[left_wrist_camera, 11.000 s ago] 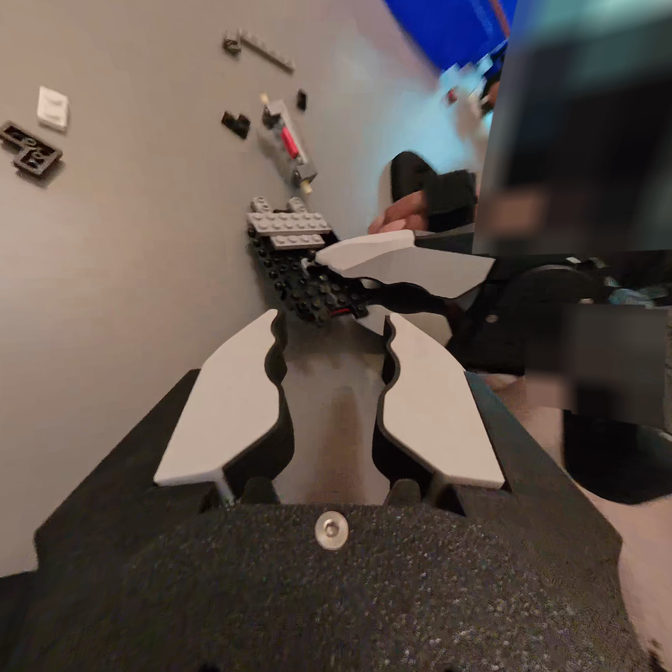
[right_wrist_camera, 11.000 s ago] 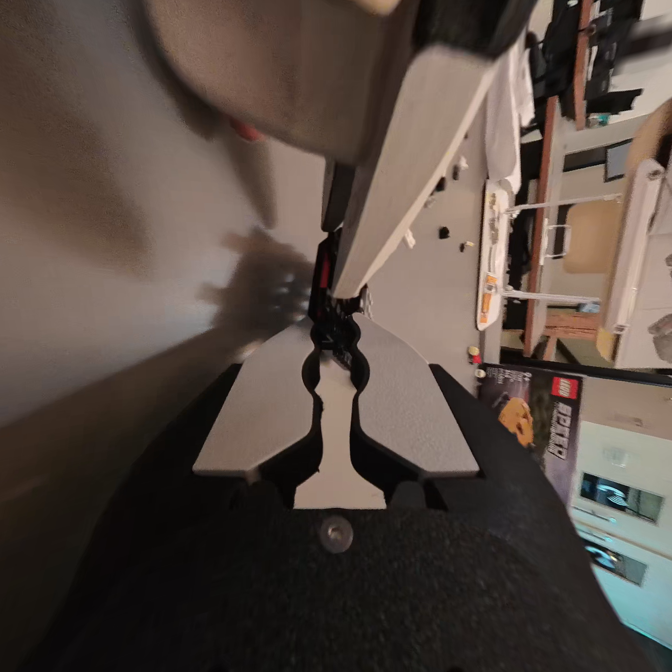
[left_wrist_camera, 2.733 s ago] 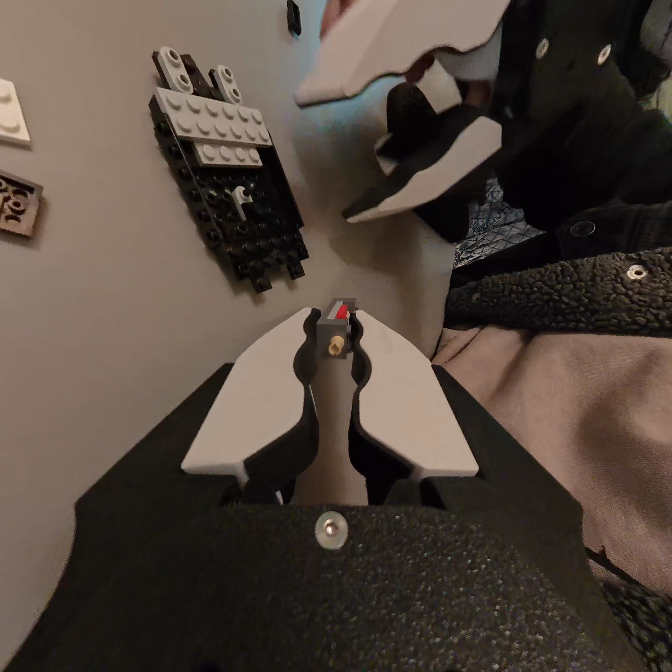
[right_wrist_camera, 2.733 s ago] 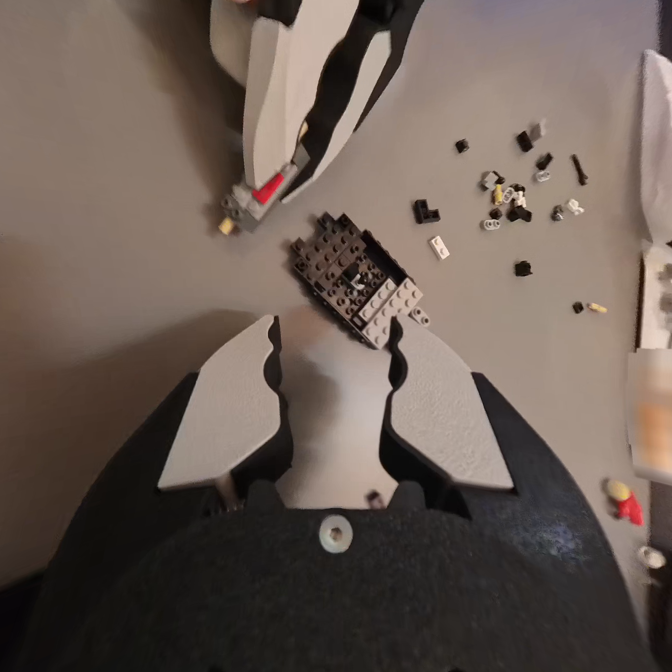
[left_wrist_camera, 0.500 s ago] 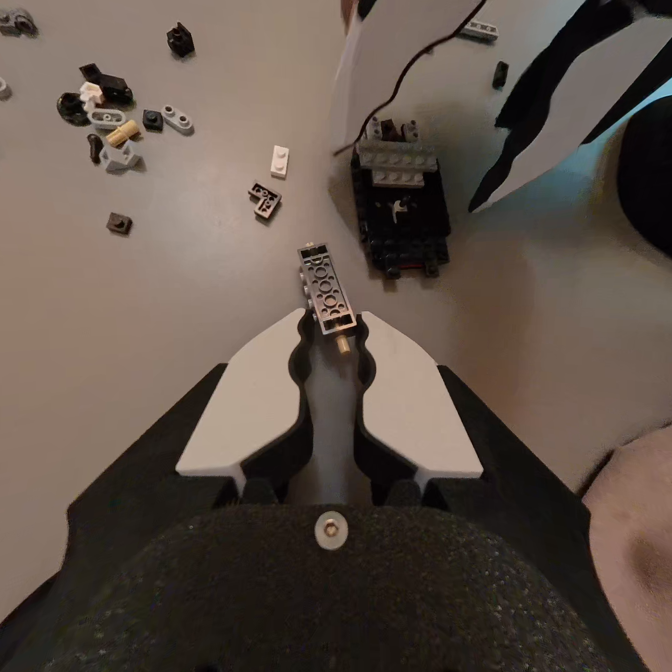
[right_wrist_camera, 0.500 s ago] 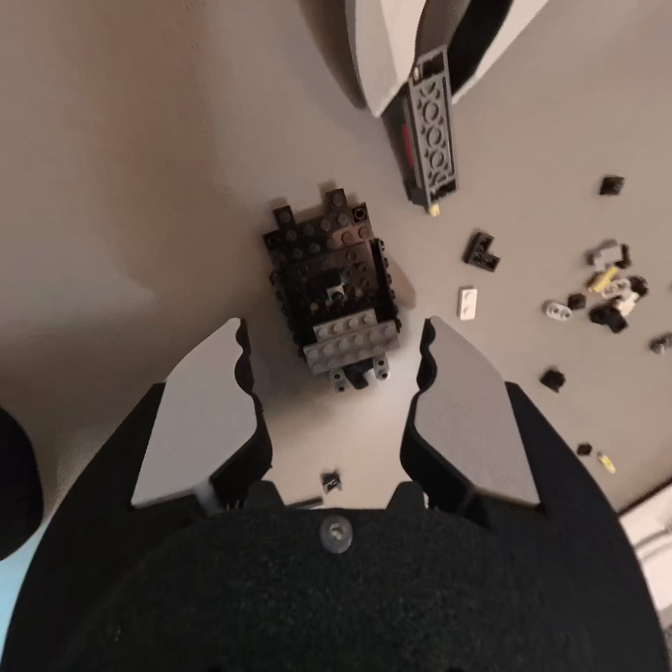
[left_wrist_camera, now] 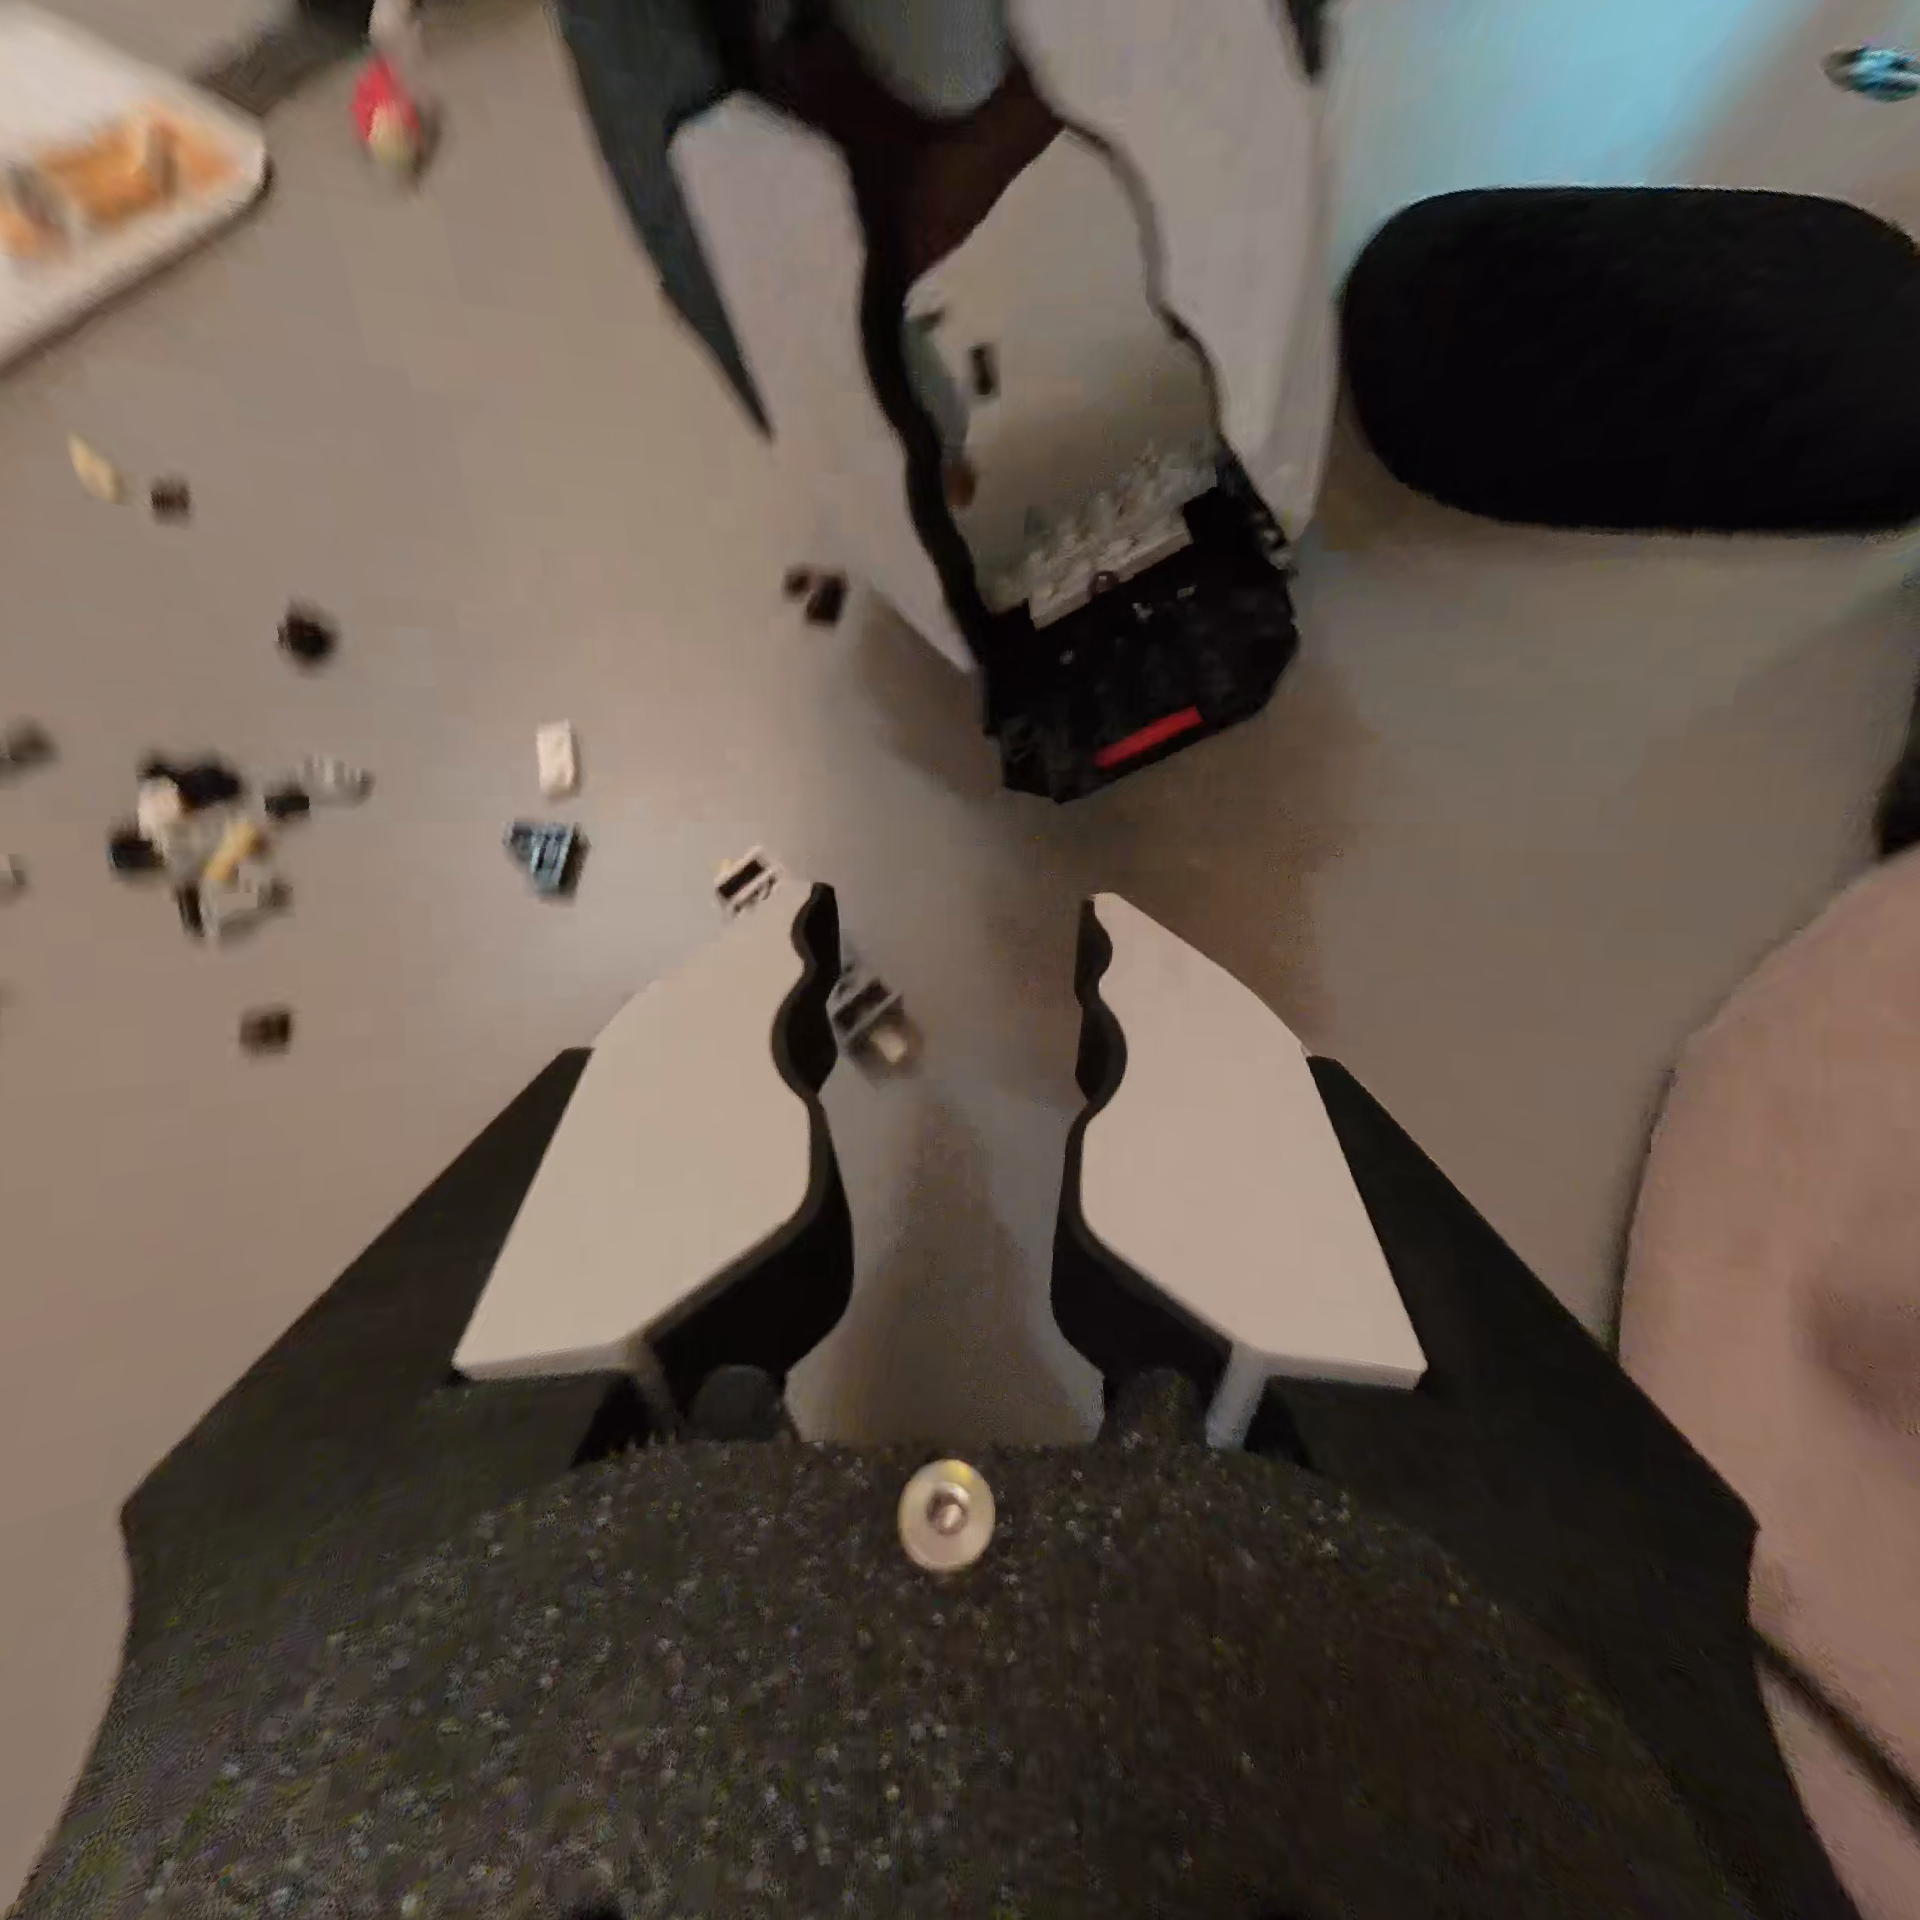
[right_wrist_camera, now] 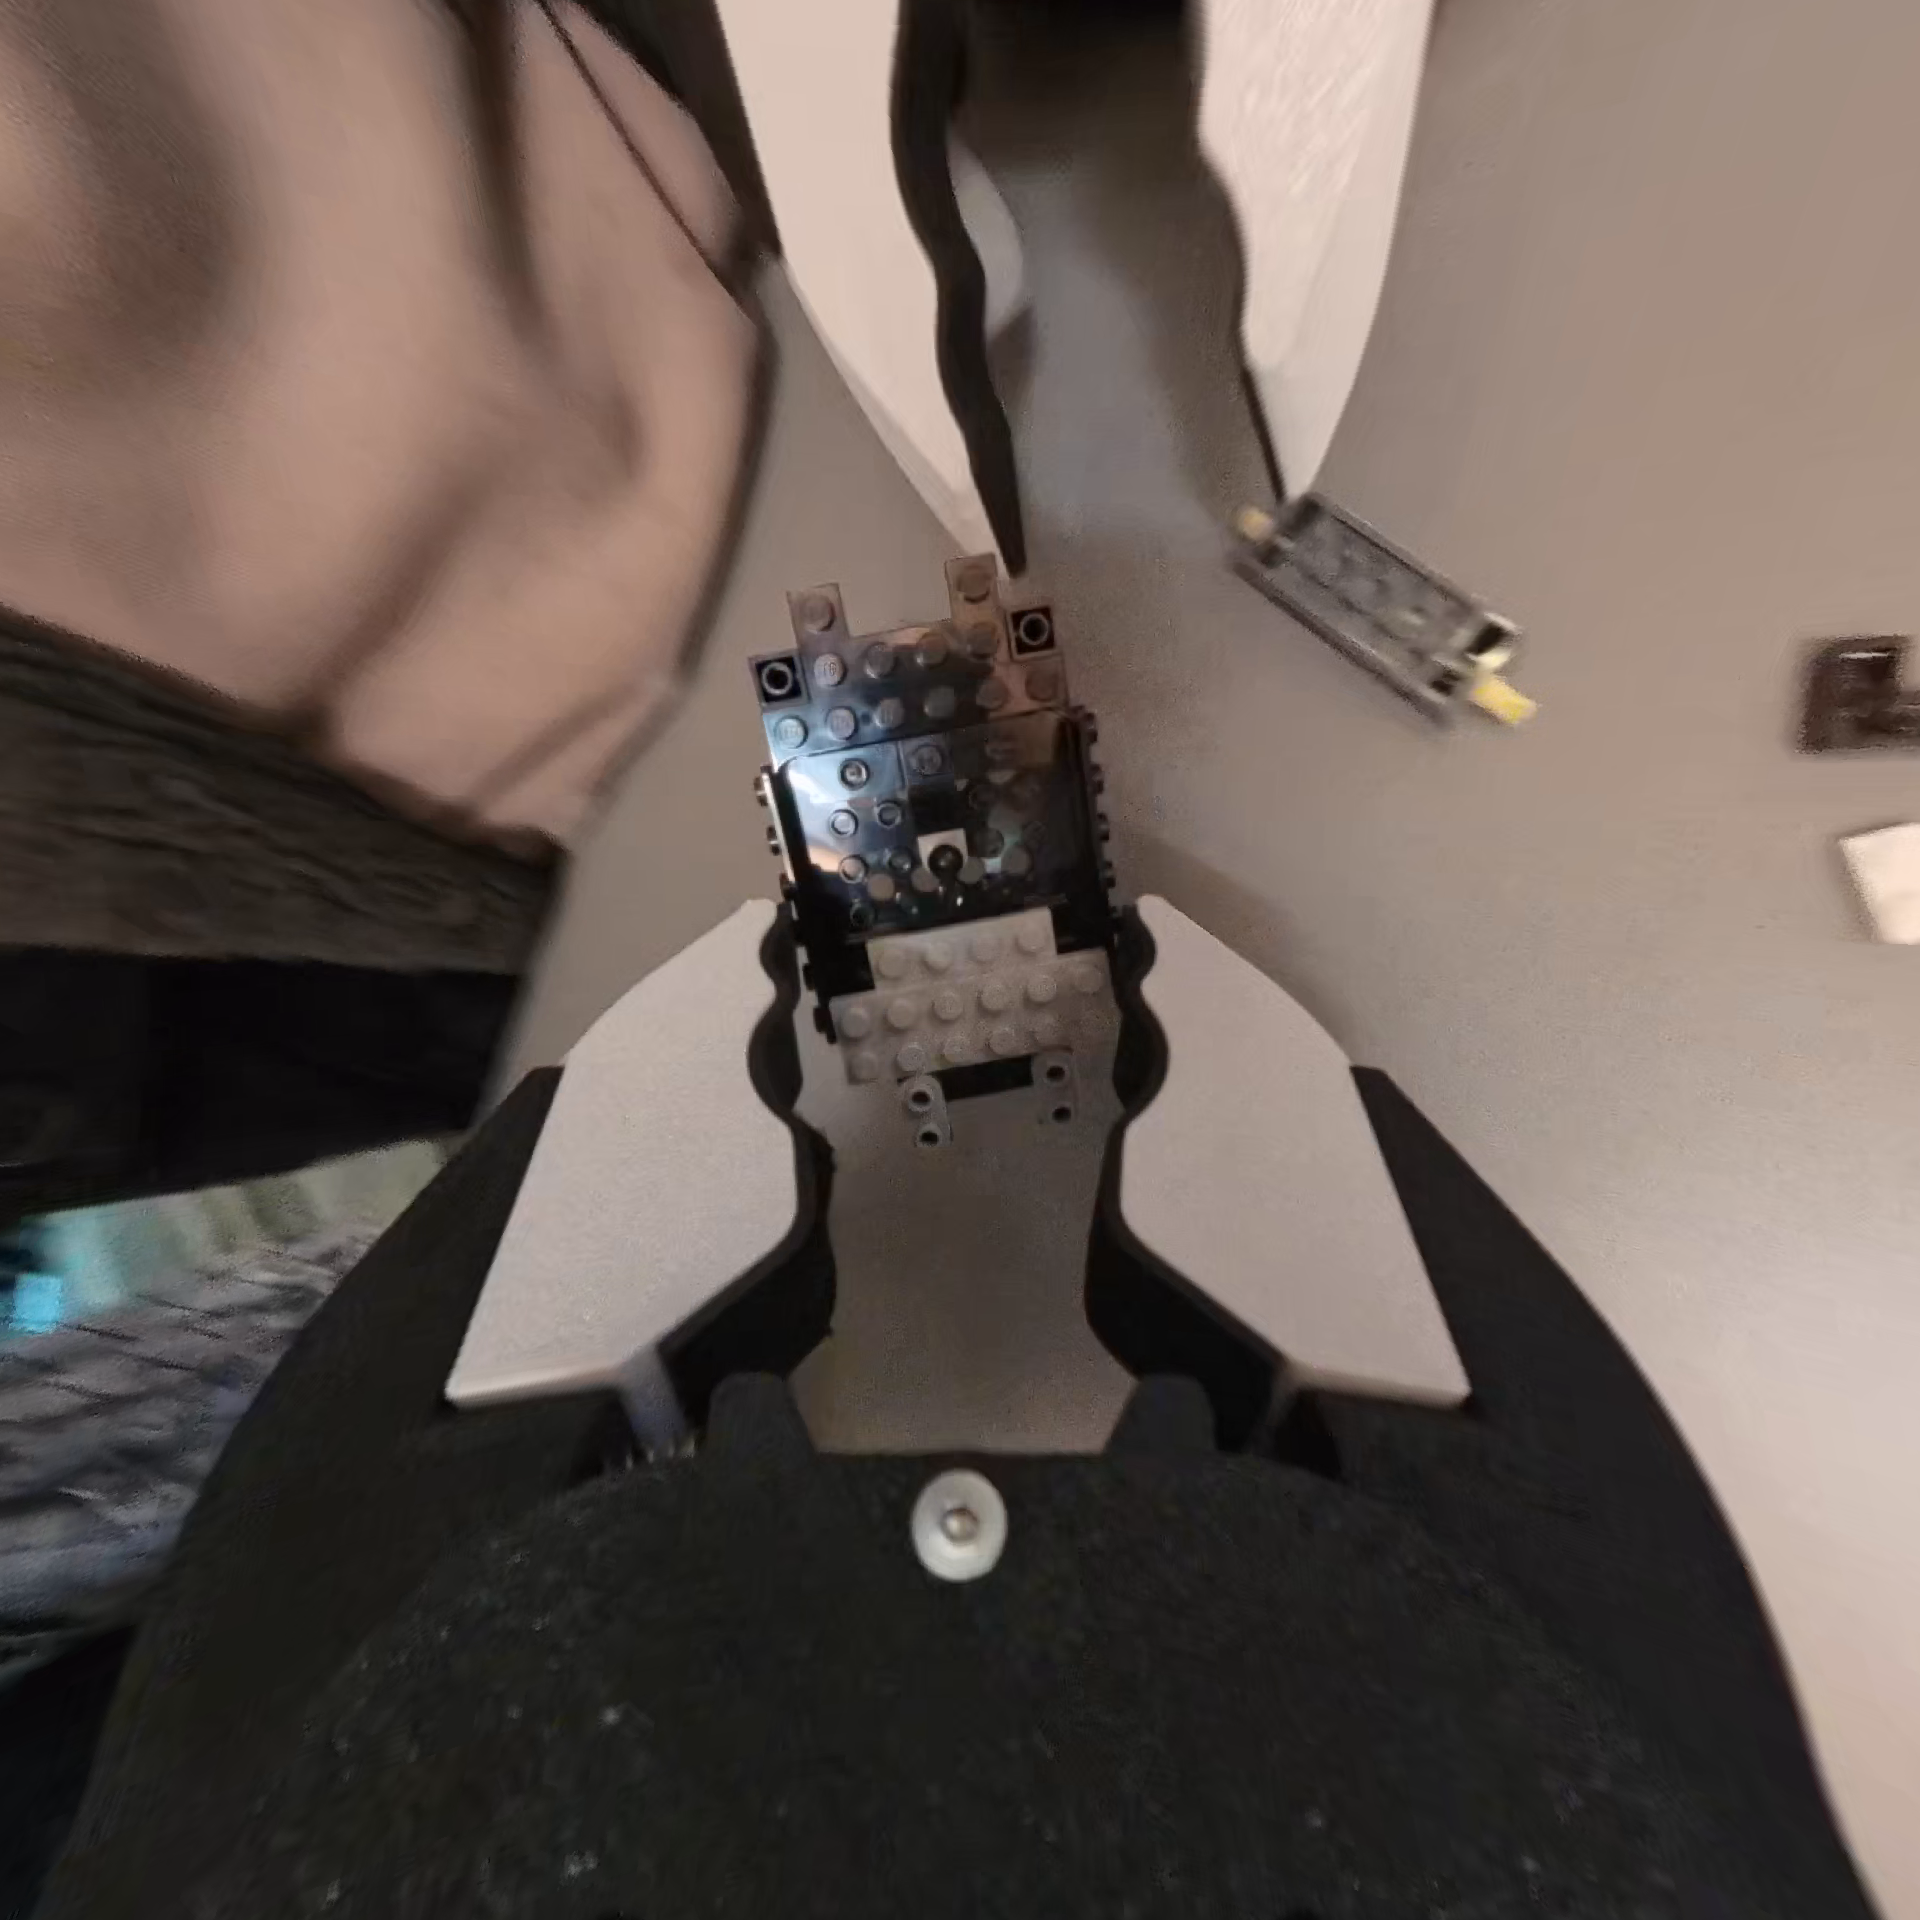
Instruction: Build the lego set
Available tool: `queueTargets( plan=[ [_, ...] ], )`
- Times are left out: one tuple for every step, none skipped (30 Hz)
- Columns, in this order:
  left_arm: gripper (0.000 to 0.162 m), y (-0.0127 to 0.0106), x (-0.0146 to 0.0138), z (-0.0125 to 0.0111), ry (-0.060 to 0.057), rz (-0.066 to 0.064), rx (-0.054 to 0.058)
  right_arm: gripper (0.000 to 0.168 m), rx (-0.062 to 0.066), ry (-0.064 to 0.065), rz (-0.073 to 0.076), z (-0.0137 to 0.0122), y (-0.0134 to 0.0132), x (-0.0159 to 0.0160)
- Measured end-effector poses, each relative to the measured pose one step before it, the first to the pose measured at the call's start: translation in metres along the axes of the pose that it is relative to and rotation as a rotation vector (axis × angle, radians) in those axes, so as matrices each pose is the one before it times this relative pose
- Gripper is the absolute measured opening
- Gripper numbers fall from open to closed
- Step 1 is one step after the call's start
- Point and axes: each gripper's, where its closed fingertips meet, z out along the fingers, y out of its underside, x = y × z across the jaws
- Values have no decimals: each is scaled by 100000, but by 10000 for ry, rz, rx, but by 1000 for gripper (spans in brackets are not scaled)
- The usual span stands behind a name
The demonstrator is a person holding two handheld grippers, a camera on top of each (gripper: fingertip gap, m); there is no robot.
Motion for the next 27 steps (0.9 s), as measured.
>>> queueTargets(
  plan=[
    [42,-832,667,-276,216,660,429,58,549,-704,390,-152,-375,-1025],
    [41,-901,637,-292,219,623,457,58,445,-541,327,25,-198,-763],
    [40,-861,628,-262,236,608,401,58,349,-489,288,133,-69,-670],
    [38,-771,495,-185,152,605,317,58,231,-447,288,239,41,-563],
    [37,-635,335,-65,36,628,206,58,163,-353,208,320,67,-447],
    [36,-506,346,48,51,630,103,58,132,-335,123,364,-1,-470],
    [33,-381,287,141,21,584,30,58,94,-303,72,372,-52,-465],
    [27,-231,180,194,-25,474,-46,58,93,-197,19,344,-151,-353],
    [15,-178,315,161,111,302,-23,58,82,-102,-30,264,-168,-234],
    [15,-147,291,115,178,32,10,58,-155,-4,-99,211,256,-136],
    [15,124,-20,93,55,-290,-84,59,52,234,-31,21,59,153],
    [15,197,-62,19,88,-526,26,58,304,246,32,-300,-213,98],
    [14,234,-77,-6,146,-842,129,58,517,396,0,-629,-462,74],
    [13,442,-293,-5,88,-1077,58,62,511,761,-225,-869,-461,296],
    [13,684,-254,66,228,-1222,-91,63,345,1161,-507,-891,-295,588],
    [13,603,-264,112,350,-1477,-50,66,295,1275,-645,-696,-302,543],
    [13,413,-226,119,524,-1702,32,67,291,1225,-616,-386,-418,351],
    [13,343,-117,131,724,-1742,-41,70,136,1166,-626,-17,-249,146],
    [13,49,-89,70,747,-1573,81,72,-145,1158,-717,272,136,90],
    [13,-185,-139,5,619,-1289,172,74,-316,1232,-739,455,409,239],
    [13,-190,-189,25,421,-958,111,75,-394,1239,-571,565,545,362],
    [13,-162,-220,80,228,-660,83,77,-320,976,-283,674,507,129],
    [13,-127,-109,139,161,-455,79,77,-164,602,30,693,344,-219],
    [13,-57,11,185,131,-323,42,73,-57,424,241,623,254,-251],
    [13,12,23,209,60,-183,4,69,18,491,222,449,166,84],
    [13,88,19,221,24,-102,-31,64,29,390,94,290,145,174],
    [13,63,-83,184,-39,-88,-4,60,-62,224,10,184,187,138]
  ],
)
